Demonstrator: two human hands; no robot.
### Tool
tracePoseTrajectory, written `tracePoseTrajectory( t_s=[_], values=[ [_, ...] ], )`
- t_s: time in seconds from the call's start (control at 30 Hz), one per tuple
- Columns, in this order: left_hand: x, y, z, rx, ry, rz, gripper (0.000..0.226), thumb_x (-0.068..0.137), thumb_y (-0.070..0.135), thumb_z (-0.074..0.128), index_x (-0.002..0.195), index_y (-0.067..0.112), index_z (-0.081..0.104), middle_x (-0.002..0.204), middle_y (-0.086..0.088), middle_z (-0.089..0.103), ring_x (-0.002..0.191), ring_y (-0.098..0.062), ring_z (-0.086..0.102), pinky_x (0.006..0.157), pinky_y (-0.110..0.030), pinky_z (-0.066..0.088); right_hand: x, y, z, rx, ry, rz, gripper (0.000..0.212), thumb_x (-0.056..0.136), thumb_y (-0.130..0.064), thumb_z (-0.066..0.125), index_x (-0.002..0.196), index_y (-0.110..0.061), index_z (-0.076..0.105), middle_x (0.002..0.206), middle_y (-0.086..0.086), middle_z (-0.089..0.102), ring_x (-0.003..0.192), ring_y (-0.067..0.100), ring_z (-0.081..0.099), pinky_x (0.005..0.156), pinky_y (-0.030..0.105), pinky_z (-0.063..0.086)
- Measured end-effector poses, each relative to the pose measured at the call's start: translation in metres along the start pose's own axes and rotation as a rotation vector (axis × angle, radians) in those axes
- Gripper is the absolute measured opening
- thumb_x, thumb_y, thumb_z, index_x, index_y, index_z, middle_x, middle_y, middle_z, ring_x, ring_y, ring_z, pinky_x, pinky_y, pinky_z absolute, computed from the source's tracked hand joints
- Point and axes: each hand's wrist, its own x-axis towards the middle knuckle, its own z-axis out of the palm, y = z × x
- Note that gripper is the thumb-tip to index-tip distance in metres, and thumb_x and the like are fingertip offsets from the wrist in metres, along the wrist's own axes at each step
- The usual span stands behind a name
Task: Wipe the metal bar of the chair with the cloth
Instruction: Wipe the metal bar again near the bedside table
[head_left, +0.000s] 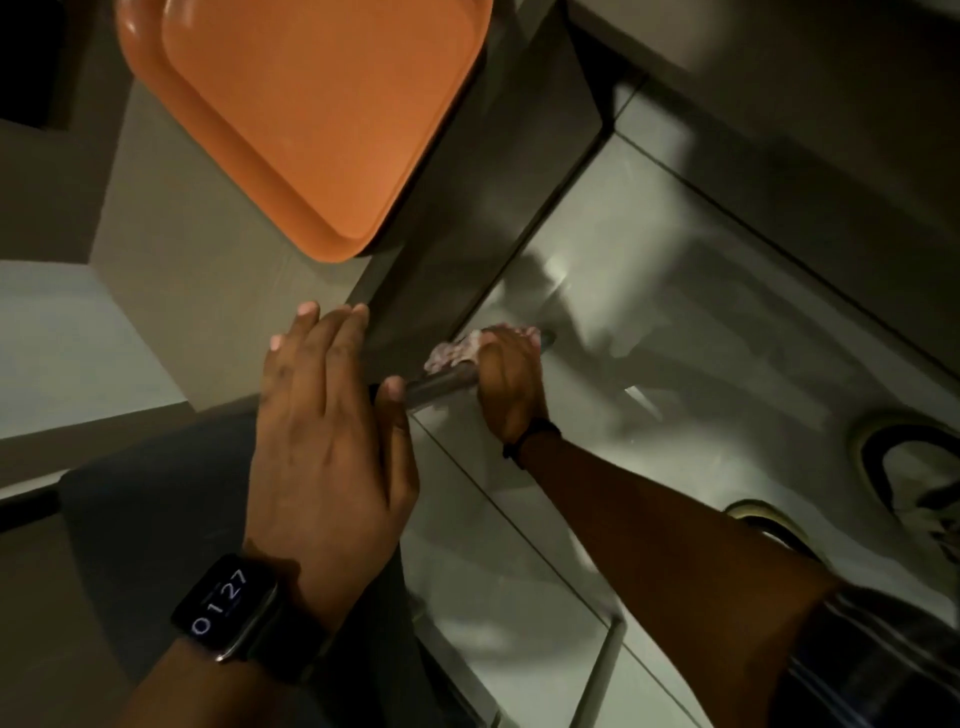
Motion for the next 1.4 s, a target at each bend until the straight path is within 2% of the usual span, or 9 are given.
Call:
tracePoseTrajectory(
  t_s=[0.23, 0.4, 0.57, 0.67, 0.77, 0.93, 1.13, 1.27, 1.4],
  values=[
    [0.001, -0.001, 0.003, 0.041, 0.018, 0.003, 0.053, 0.108, 0.031, 0.034, 0.156, 0.007, 0.035, 0.160, -0.016, 0.041, 0.159, -0.026, 0.020, 0.132, -0.043, 0.010, 0.024, 0.028, -0.004, 0.323, 0.006, 0.387, 0.050, 0.095, -0.026, 0.034, 0.082, -0.006, 0.077, 0.111, 0.018, 0.077, 0.122, 0.040, 0.065, 0.123, 0.051, 0.042],
    [0.001, 0.004, 0.001, 0.030, 0.016, -0.012, 0.053, 0.109, 0.031, 0.034, 0.155, 0.005, 0.035, 0.160, -0.018, 0.041, 0.159, -0.029, 0.021, 0.132, -0.041, 0.009, -0.025, -0.023, -0.007, 0.101, -0.172, 0.143, 0.061, 0.102, -0.021, 0.029, 0.146, 0.004, 0.064, 0.157, 0.030, 0.060, 0.154, 0.045, 0.050, 0.136, 0.048, 0.025],
    [0.001, 0.005, -0.004, 0.030, -0.029, -0.006, 0.056, 0.105, 0.030, 0.035, 0.155, 0.004, 0.034, 0.161, -0.019, 0.040, 0.159, -0.030, 0.019, 0.131, -0.046, 0.011, -0.045, -0.084, -0.027, 0.319, 0.075, -0.302, 0.027, 0.111, -0.019, 0.051, 0.114, -0.017, 0.078, 0.116, 0.010, 0.080, 0.116, 0.030, 0.074, 0.119, 0.033, 0.049],
    [0.002, 0.003, -0.003, 0.030, -0.006, 0.003, 0.055, 0.108, 0.031, 0.033, 0.154, 0.002, 0.035, 0.160, -0.021, 0.041, 0.159, -0.031, 0.019, 0.132, -0.041, 0.007, -0.001, -0.076, -0.037, -0.143, -0.249, -0.195, 0.036, 0.108, -0.045, 0.043, 0.094, -0.026, 0.071, 0.104, 0.012, 0.082, 0.101, 0.037, 0.076, 0.087, 0.044, 0.053],
    [0.000, 0.004, -0.002, 0.037, 0.013, 0.004, 0.055, 0.109, 0.032, 0.032, 0.155, 0.001, 0.035, 0.161, -0.021, 0.040, 0.160, -0.030, 0.018, 0.132, -0.041, 0.007, 0.037, -0.049, -0.045, -0.144, -0.548, -0.019, 0.026, 0.111, -0.032, 0.049, 0.114, -0.016, 0.069, 0.132, 0.023, 0.075, 0.121, 0.046, 0.071, 0.090, 0.048, 0.051],
    [-0.002, 0.004, 0.001, 0.064, 0.018, -0.005, 0.057, 0.109, 0.032, 0.031, 0.156, 0.000, 0.032, 0.163, -0.022, 0.037, 0.160, -0.030, 0.016, 0.132, -0.046, 0.009, 0.025, 0.014, 0.005, -0.087, -0.226, 0.118, 0.042, 0.113, -0.040, 0.043, 0.107, -0.019, 0.079, 0.108, 0.009, 0.085, 0.113, 0.030, 0.077, 0.120, 0.048, 0.040],
    [-0.003, 0.005, 0.004, 0.061, 0.046, 0.005, 0.057, 0.109, 0.034, 0.031, 0.156, 0.003, 0.035, 0.162, -0.019, 0.039, 0.160, -0.027, 0.018, 0.132, -0.041, 0.009, 0.022, 0.059, 0.017, 0.125, -0.094, 0.176, 0.053, 0.116, -0.025, 0.031, 0.165, -0.043, 0.041, 0.178, 0.002, 0.040, 0.172, 0.025, 0.017, 0.141, 0.056, -0.010],
    [-0.003, 0.004, 0.004, 0.068, 0.041, -0.002, 0.056, 0.109, 0.034, 0.031, 0.156, 0.004, 0.034, 0.162, -0.019, 0.039, 0.160, -0.027, 0.018, 0.132, -0.040, 0.008, -0.002, 0.014, 0.017, 0.029, -0.022, -0.071, 0.059, 0.111, -0.015, 0.060, 0.166, -0.029, 0.045, 0.169, 0.006, 0.055, 0.163, 0.027, 0.043, 0.139, 0.060, 0.023],
    [-0.003, 0.006, 0.000, 0.055, 0.019, 0.001, 0.055, 0.109, 0.032, 0.033, 0.156, 0.003, 0.034, 0.162, -0.019, 0.038, 0.160, -0.029, 0.017, 0.132, -0.044, 0.010, -0.040, -0.053, -0.001, 0.176, 0.105, -0.347, 0.047, 0.113, -0.006, 0.053, 0.157, -0.023, 0.058, 0.170, 0.002, 0.054, 0.167, 0.010, 0.035, 0.142, 0.044, 0.021]
  ],
)
